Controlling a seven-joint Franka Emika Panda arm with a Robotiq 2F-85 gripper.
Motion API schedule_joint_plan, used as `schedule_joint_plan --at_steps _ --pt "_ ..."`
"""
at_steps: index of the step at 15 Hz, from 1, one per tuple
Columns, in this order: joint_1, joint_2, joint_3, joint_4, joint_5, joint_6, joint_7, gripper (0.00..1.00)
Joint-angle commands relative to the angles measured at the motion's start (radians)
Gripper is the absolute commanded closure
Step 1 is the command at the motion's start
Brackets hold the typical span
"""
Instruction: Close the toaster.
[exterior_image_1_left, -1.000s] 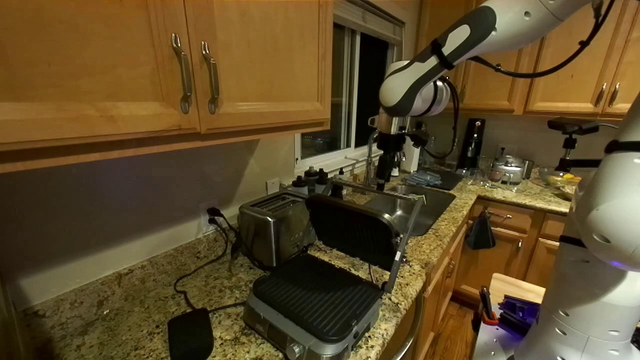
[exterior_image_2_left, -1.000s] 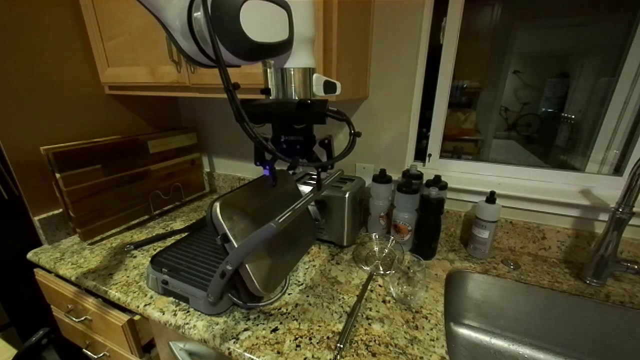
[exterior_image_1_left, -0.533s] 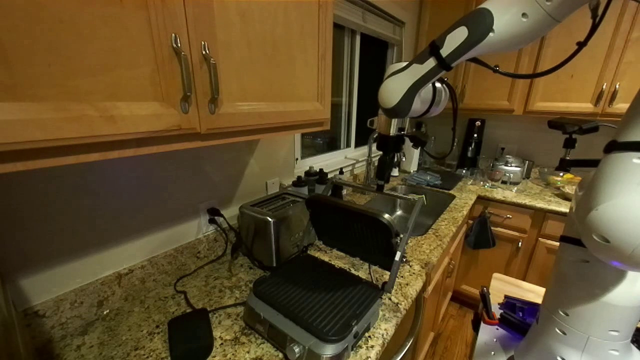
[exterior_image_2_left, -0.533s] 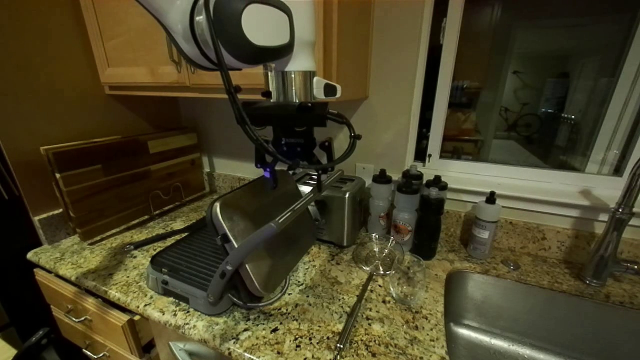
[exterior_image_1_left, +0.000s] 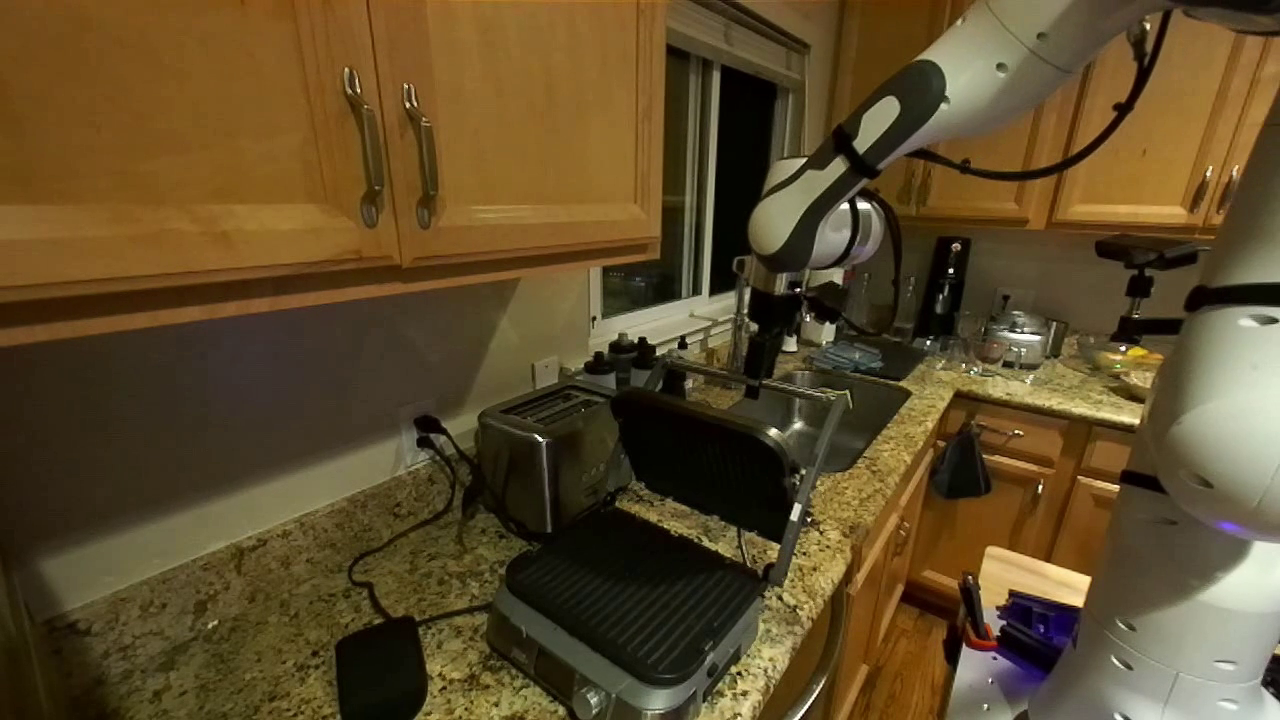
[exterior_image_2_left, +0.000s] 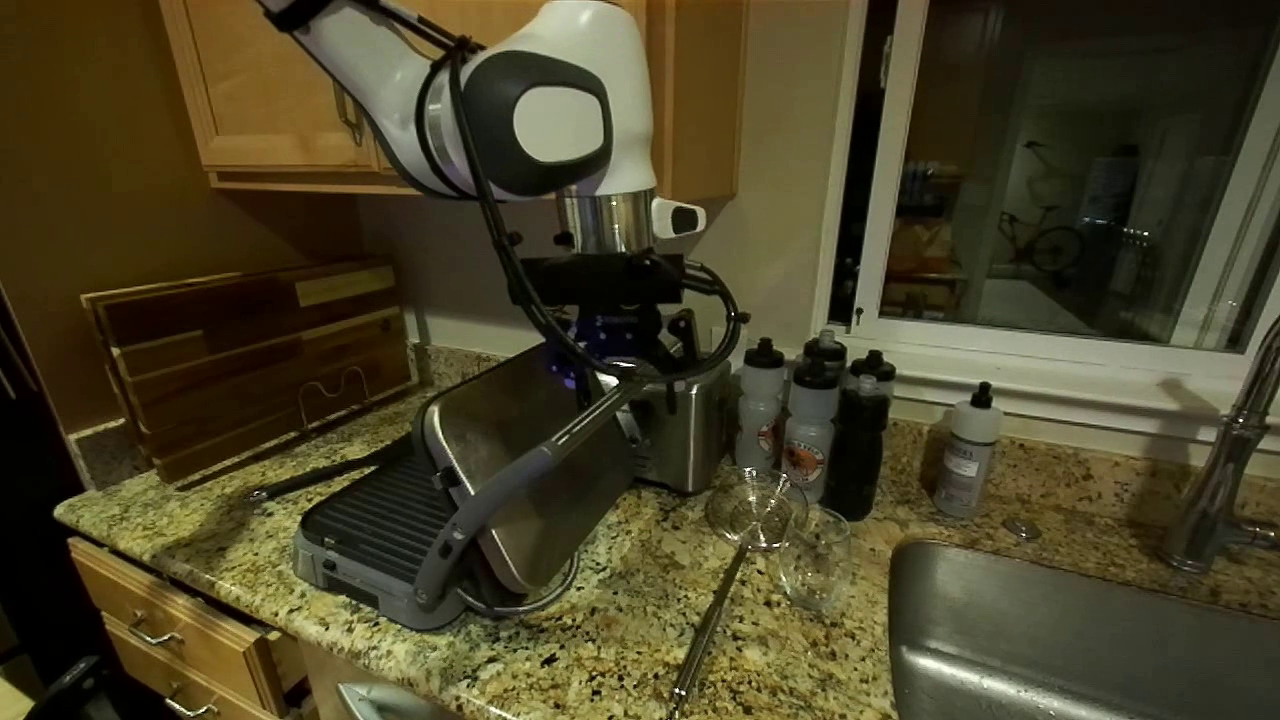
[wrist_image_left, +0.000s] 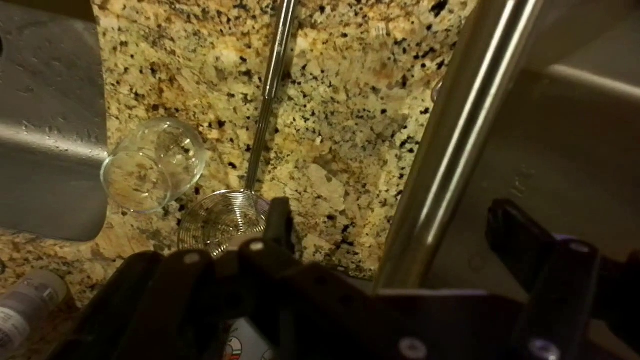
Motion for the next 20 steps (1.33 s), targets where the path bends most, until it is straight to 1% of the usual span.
schedule_joint_plan --at_steps 1,2,3,4,5,9,14,18,19,20 --pt "-0.031 0.053 0.023 0.010 0.055 0.022 -0.047 0.00" --pt "-0.035 0.063 0.027 0.012 0.071 0.015 -0.056 0.00" --pt "-0.040 0.070 0.033 0.012 0.094 0.013 -0.067 0.25" --pt "-0.043 0.075 0.038 0.013 0.114 0.008 -0.079 0.27" --pt "-0.047 0.077 0.043 0.010 0.132 0.013 -0.094 0.33" --pt "-0.063 0.085 0.057 0.010 0.165 0.019 -0.114 0.61" --pt "-0.075 0.081 0.061 0.010 0.164 0.029 -0.112 0.93" --pt "-0.076 0.077 0.062 0.011 0.152 0.038 -0.107 1.00" --pt "-0.076 0.075 0.062 0.012 0.150 0.039 -0.106 0.96" --pt "-0.076 0.072 0.063 0.013 0.143 0.039 -0.100 0.96"
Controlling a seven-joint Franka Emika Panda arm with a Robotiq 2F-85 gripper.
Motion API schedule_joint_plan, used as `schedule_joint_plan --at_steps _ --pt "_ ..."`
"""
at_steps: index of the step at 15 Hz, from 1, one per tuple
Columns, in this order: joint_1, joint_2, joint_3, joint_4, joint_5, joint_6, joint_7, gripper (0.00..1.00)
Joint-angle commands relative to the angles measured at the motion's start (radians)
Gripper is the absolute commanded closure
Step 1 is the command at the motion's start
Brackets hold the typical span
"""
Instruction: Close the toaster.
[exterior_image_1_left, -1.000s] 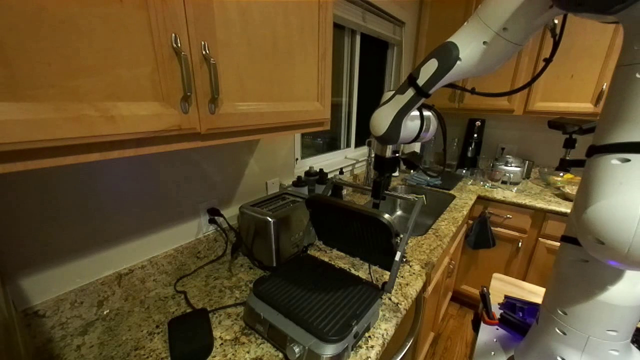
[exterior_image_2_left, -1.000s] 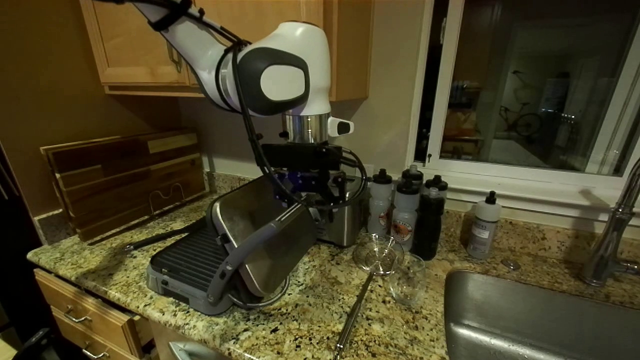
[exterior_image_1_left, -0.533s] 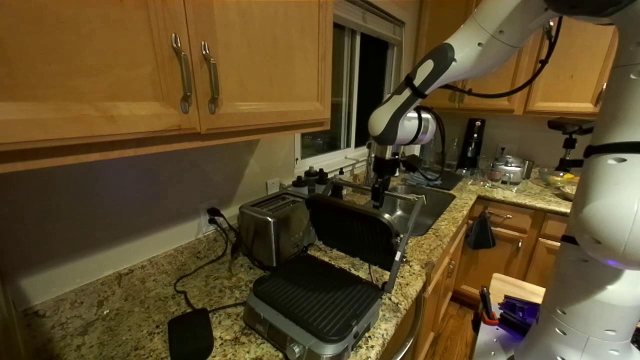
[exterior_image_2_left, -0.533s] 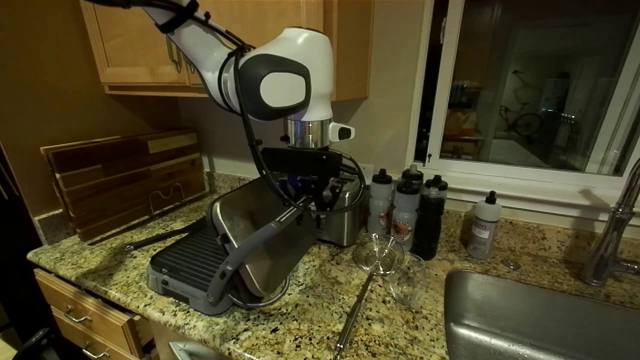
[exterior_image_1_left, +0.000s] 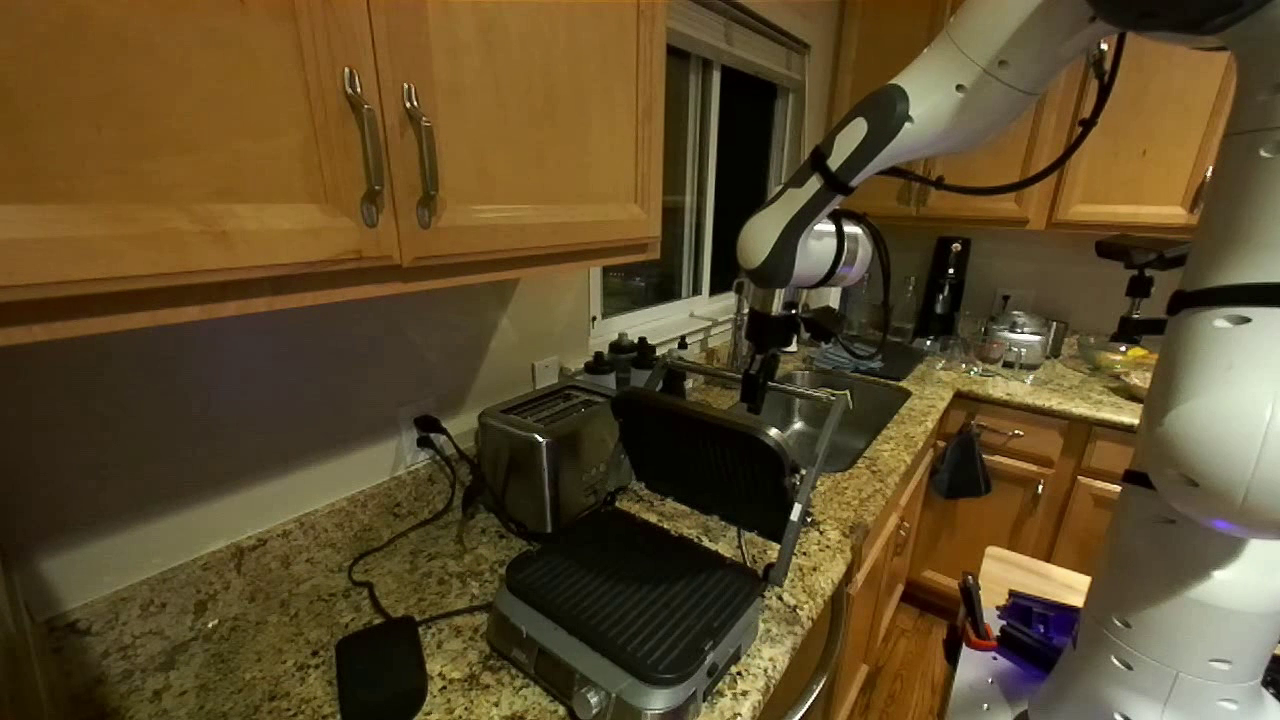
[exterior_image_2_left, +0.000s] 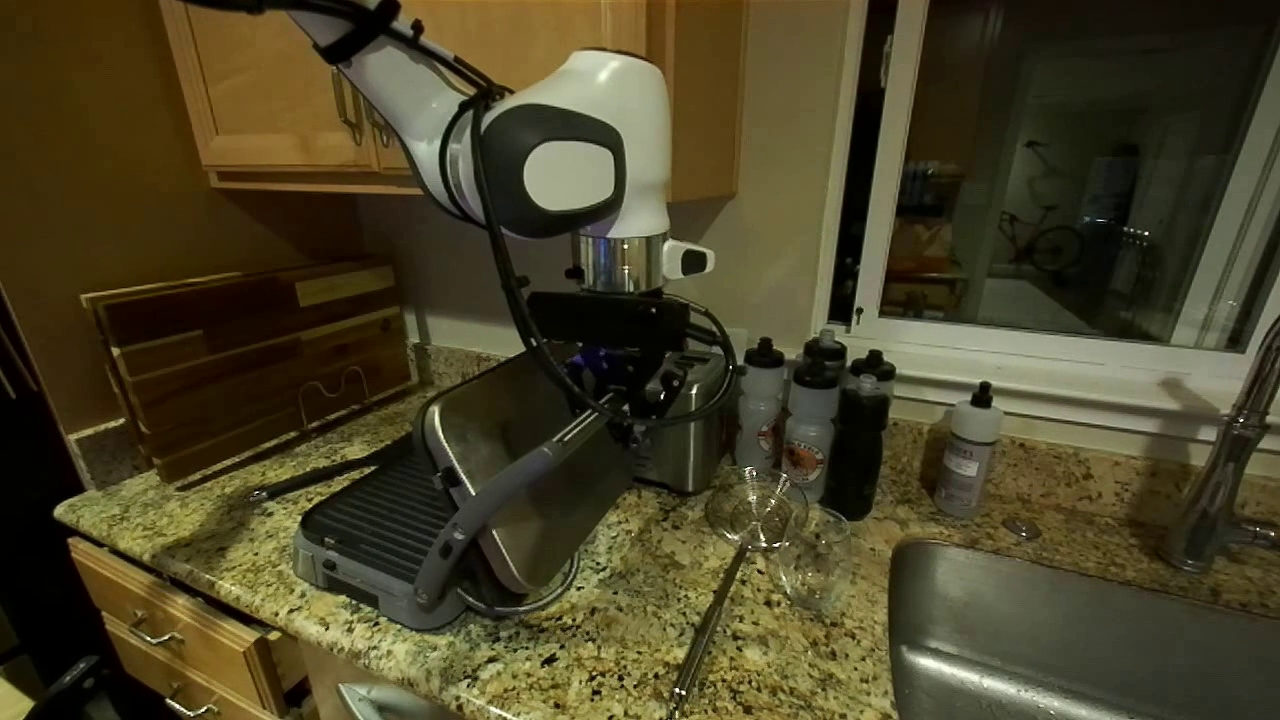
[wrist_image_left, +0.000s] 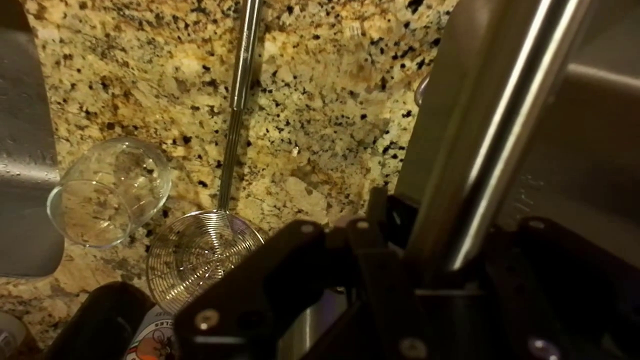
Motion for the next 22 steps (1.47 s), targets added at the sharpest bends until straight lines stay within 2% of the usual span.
schedule_joint_plan --at_steps 1,2,11,12,19,22 --pt "-0.017 -0.001 0.019 0.001 -0.002 0.002 0.003 0.96" --pt "-0.017 -0.001 0.020 0.001 -0.003 0.002 0.003 0.93" --pt "-0.018 0.001 0.022 0.001 -0.003 0.002 0.003 0.93" --pt "-0.016 -0.009 0.023 -0.004 -0.014 0.002 0.016 0.96" --pt "0.016 -0.115 0.064 -0.054 -0.132 0.022 0.117 0.96" --pt "0.038 -0.142 0.094 -0.062 -0.142 0.021 0.139 0.96"
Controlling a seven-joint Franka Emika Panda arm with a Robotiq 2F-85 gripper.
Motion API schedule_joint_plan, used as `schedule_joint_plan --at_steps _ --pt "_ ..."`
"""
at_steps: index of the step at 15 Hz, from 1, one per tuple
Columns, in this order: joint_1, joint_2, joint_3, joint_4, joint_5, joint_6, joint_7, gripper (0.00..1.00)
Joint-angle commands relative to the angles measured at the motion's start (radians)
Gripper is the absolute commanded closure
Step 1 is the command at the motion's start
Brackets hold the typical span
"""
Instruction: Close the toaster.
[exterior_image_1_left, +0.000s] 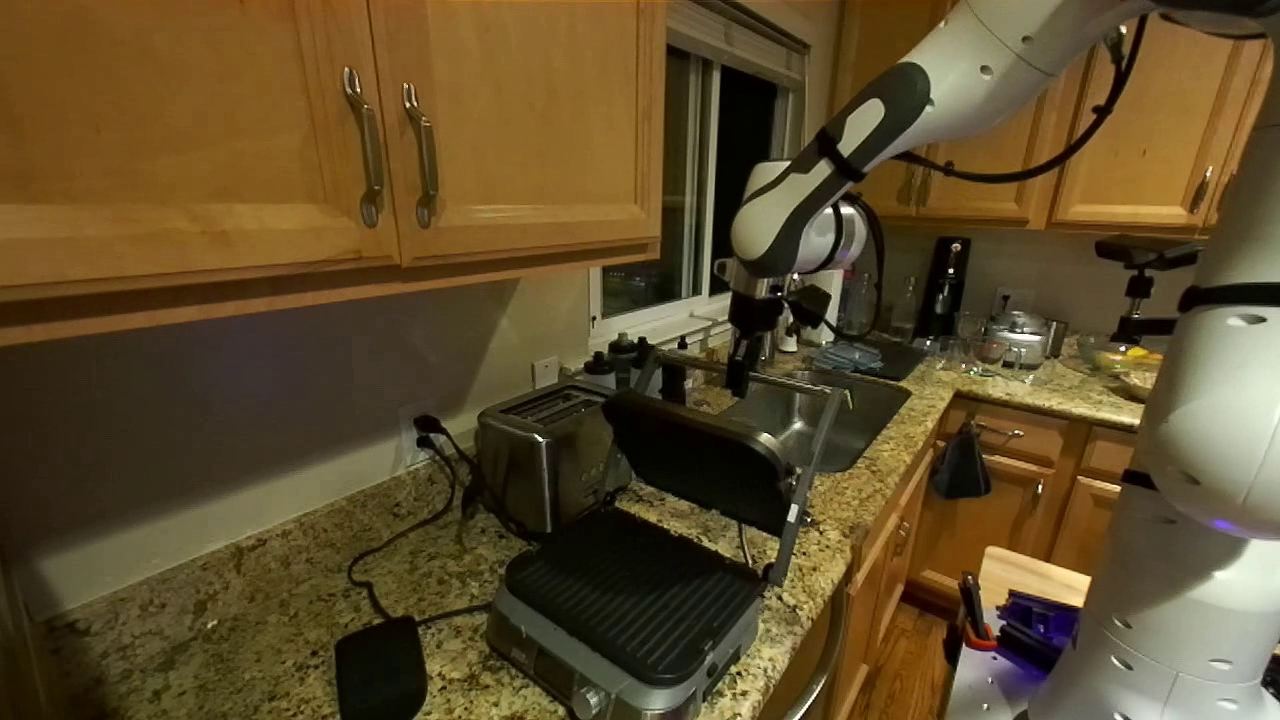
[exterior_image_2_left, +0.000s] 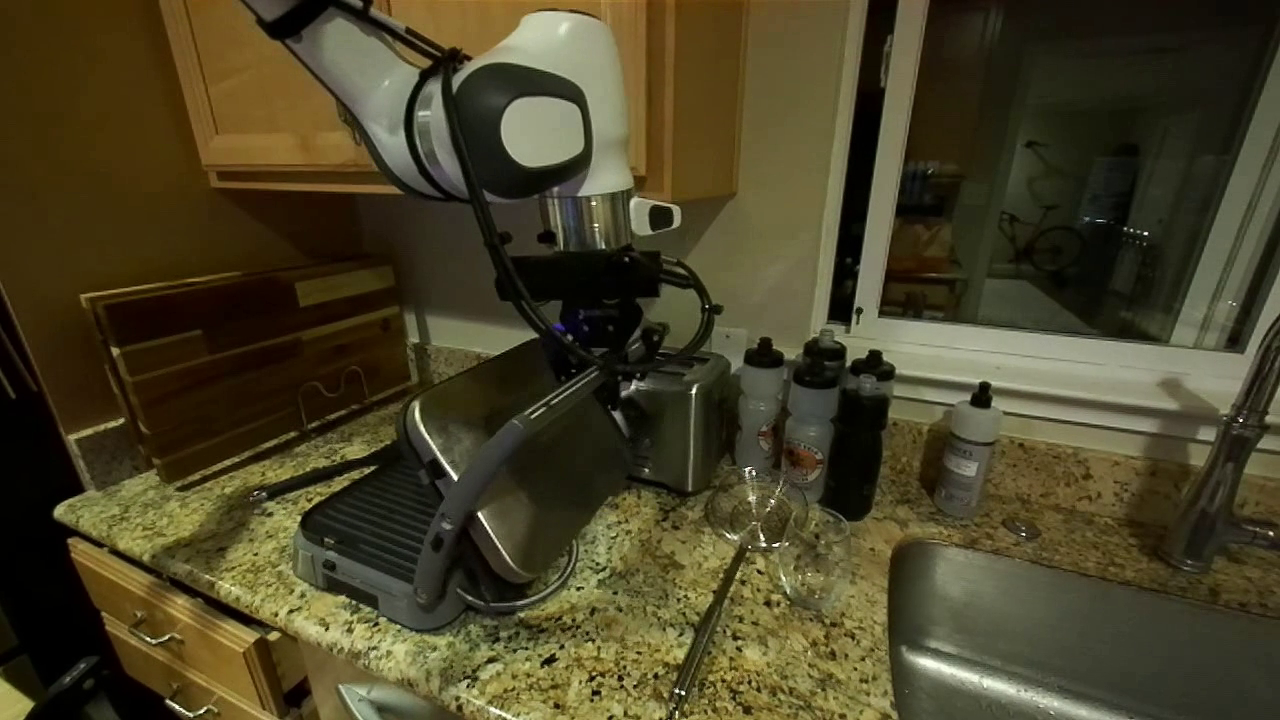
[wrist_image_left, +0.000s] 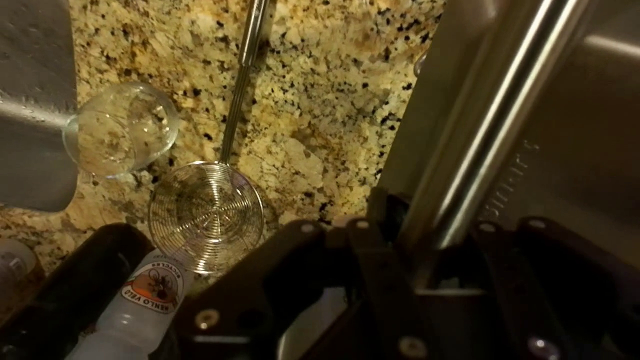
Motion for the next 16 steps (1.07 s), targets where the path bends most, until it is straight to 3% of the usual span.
schedule_joint_plan --at_steps 1,7,16 --pt "0.036 -0.079 0.041 -0.055 -0.011 0.010 0.049 0.96" --pt "0.097 -0.054 0.088 -0.049 0.048 0.013 0.048 0.96" --pt "0.184 -0.072 0.166 -0.058 0.040 0.024 0.074 0.96"
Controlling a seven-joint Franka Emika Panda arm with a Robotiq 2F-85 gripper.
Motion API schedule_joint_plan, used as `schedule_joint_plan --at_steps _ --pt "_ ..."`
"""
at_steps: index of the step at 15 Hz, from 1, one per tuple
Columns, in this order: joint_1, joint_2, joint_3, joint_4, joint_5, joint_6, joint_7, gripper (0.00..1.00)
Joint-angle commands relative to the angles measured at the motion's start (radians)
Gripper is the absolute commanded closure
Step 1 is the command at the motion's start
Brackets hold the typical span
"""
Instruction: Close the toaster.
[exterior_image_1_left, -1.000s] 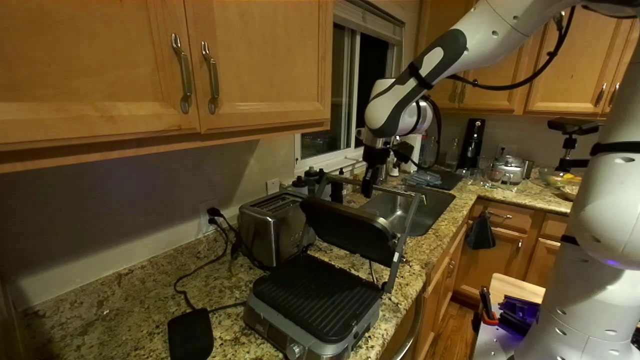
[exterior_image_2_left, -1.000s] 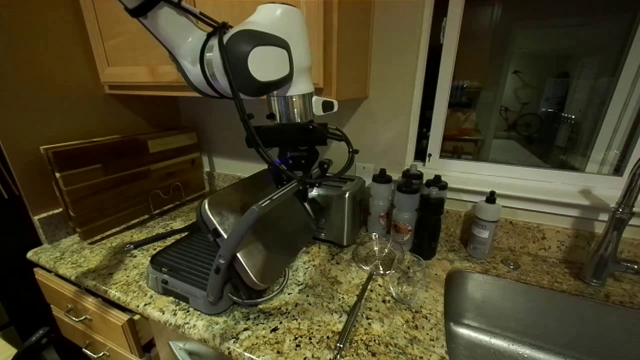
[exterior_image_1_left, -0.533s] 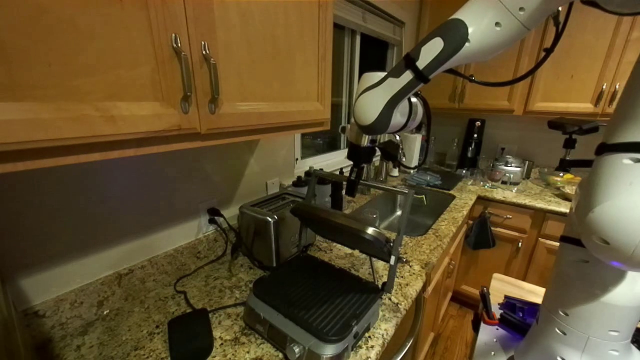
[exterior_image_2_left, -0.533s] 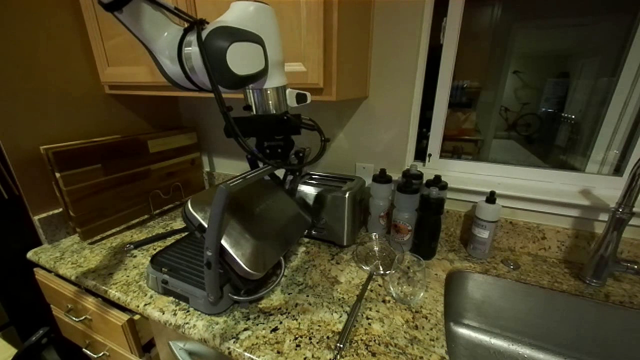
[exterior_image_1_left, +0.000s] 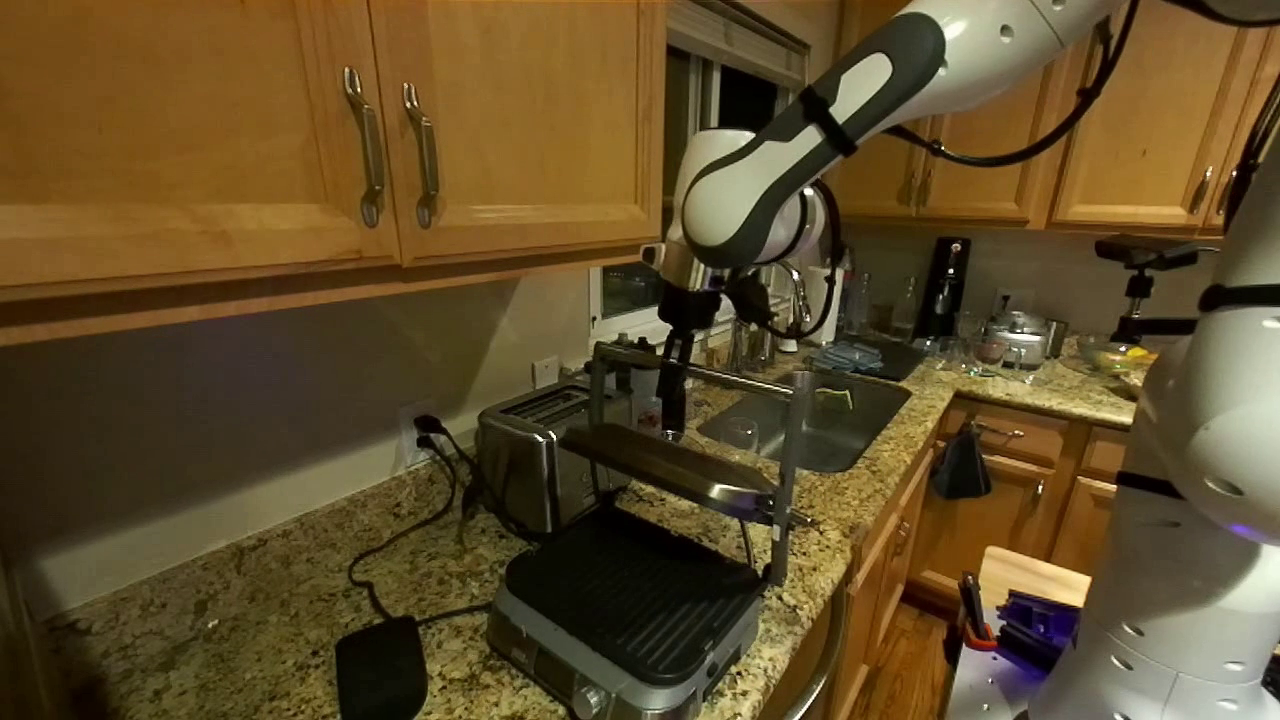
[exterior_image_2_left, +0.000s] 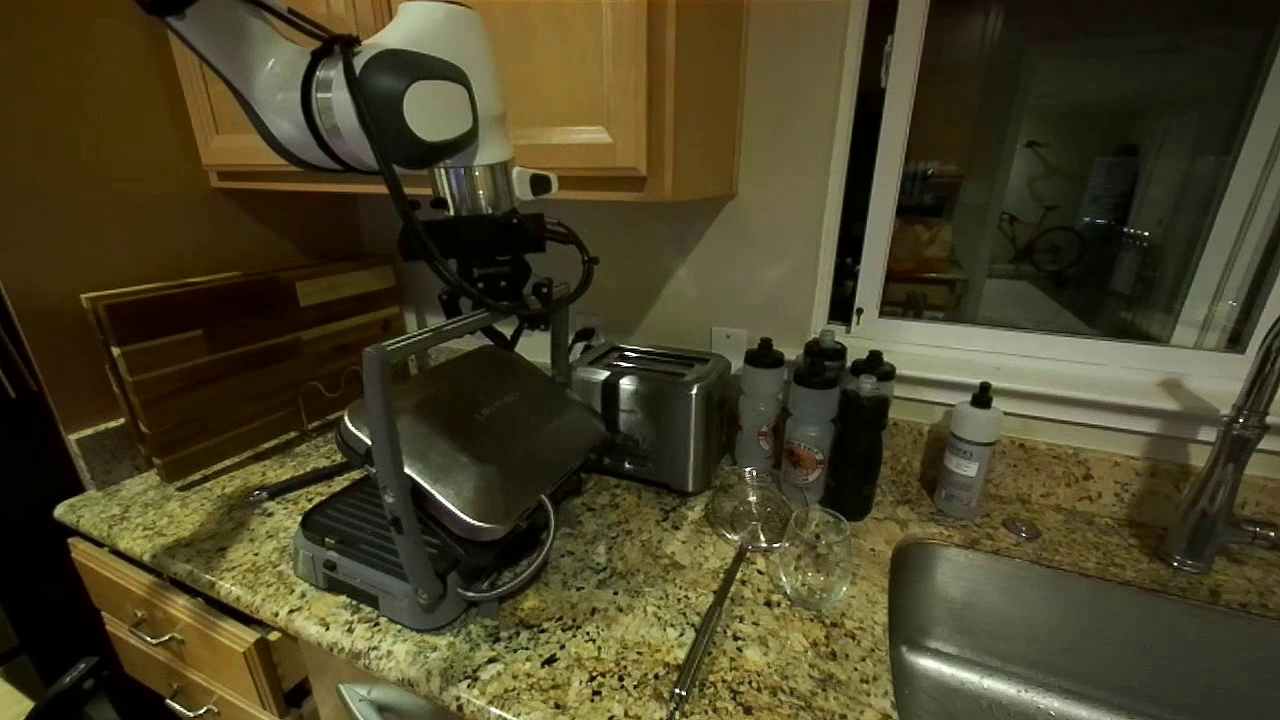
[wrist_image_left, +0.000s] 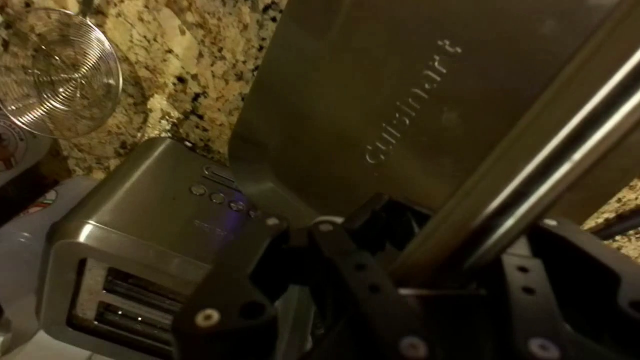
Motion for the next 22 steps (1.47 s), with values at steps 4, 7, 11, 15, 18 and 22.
schedule_joint_plan --at_steps 4,7,11,15,18,22 --pt "0.075 0.019 0.071 -0.048 -0.012 0.039 0.088 0.96" --pt "0.100 0.043 0.103 -0.046 -0.016 0.041 0.109 0.96" --pt "0.121 0.073 0.135 -0.045 -0.013 0.055 0.109 0.96" --pt "0.123 0.096 0.152 -0.046 -0.007 0.082 0.102 0.96" --pt "0.124 0.136 0.159 -0.040 -0.022 0.119 0.101 0.96" --pt "0.125 0.195 0.180 -0.023 -0.018 0.165 0.092 0.97"
